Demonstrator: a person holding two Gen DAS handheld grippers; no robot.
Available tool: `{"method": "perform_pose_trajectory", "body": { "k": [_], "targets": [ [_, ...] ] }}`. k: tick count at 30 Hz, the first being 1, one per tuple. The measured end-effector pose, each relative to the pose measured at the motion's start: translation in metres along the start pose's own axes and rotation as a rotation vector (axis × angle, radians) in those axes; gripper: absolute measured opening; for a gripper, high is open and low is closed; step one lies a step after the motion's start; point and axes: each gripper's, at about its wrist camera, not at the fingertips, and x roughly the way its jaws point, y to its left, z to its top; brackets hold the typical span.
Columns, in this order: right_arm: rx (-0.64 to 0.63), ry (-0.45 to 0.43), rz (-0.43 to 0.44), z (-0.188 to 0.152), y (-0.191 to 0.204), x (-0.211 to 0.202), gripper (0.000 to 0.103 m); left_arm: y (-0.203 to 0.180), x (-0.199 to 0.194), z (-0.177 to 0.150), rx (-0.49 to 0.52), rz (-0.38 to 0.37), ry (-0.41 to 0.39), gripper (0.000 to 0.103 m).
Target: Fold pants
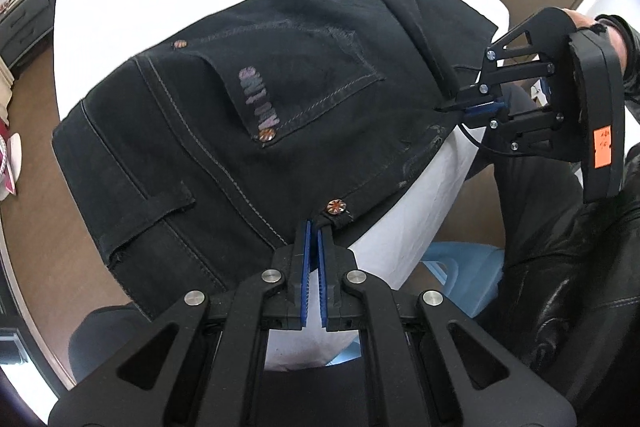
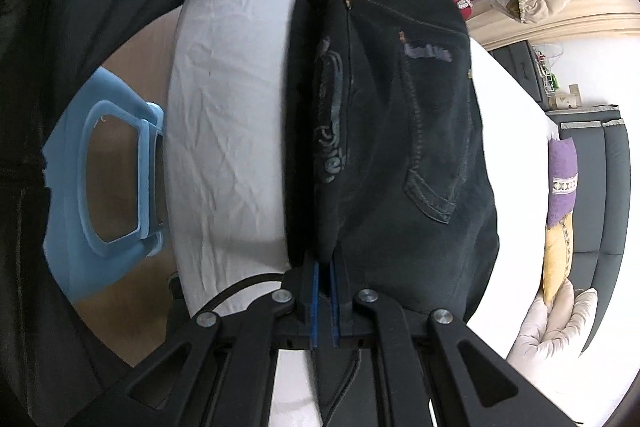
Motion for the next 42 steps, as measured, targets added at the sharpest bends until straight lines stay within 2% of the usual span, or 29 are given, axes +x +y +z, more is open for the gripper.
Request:
{"method": "perform_pose_trajectory", "body": {
  "k": [6, 8, 13, 15, 17, 20, 22, 27, 30, 32, 33, 35, 39, 42],
  "targets": [
    [0.01, 0.021, -0.026, 0.006, 0.011, 0.005, 0.008, 0.004, -0.005, 0.001, -0.003, -0.01, -0.011, 0.008],
    [0.021, 0.025, -0.027, 0.007, 0.012, 0.006, 0.008, 0.006, -0.018, 0.002, -0.005, -0.022, -0.028, 0.01],
    [0.046, 0.027, -0.032, 0.008, 0.012, 0.007, 0.009, 0.013, -0.049, 0.007, -0.005, 0.013, -0.059, 0.013],
    [0.06, 0.033, -0.035, 0.01, 0.012, 0.007, 0.009, 0.013, -0.054, 0.014, -0.029, 0.018, -0.1, 0.013],
    [0.076, 0.039, -0.036, 0.011, 0.011, 0.008, 0.009, 0.009, -0.057, 0.027, -0.059, -0.014, -0.149, 0.013],
    [0.106, 0.042, -0.038, 0.012, 0.01, 0.009, 0.009, -0.009, -0.043, 0.047, -0.05, -0.063, -0.178, 0.013],
    [0.13, 0.039, -0.037, 0.012, 0.01, 0.009, 0.009, -0.018, -0.024, 0.06, -0.06, -0.063, -0.166, 0.013],
    [0.221, 0.025, -0.036, 0.01, 0.004, 0.007, 0.011, 0.0, 0.043, 0.077, -0.207, -0.052, -0.068, 0.013],
    [0.302, 0.009, -0.047, 0.006, -0.001, 0.001, 0.015, 0.006, 0.054, 0.087, -0.237, -0.047, -0.072, 0.012],
    [0.395, -0.021, -0.01, -0.001, -0.006, -0.01, 0.043, 0.007, 0.057, 0.098, -0.23, -0.019, -0.061, 0.012],
    [0.457, -0.049, 0.033, -0.007, -0.008, -0.019, 0.061, 0.009, 0.058, 0.102, -0.22, 0.001, -0.056, 0.012],
    [0.566, -0.117, 0.108, -0.023, -0.01, -0.038, 0.062, 0.016, 0.064, 0.11, -0.232, -0.01, -0.052, 0.012],
    [0.955, -0.241, 0.316, -0.091, -0.039, -0.068, 0.062, 0.022, 0.069, 0.112, -0.251, -0.01, -0.066, 0.012],
    [1.233, -0.335, 0.364, -0.147, -0.083, -0.072, 0.062, 0.021, 0.067, 0.105, -0.269, -0.003, -0.083, 0.012]
  ]
}}
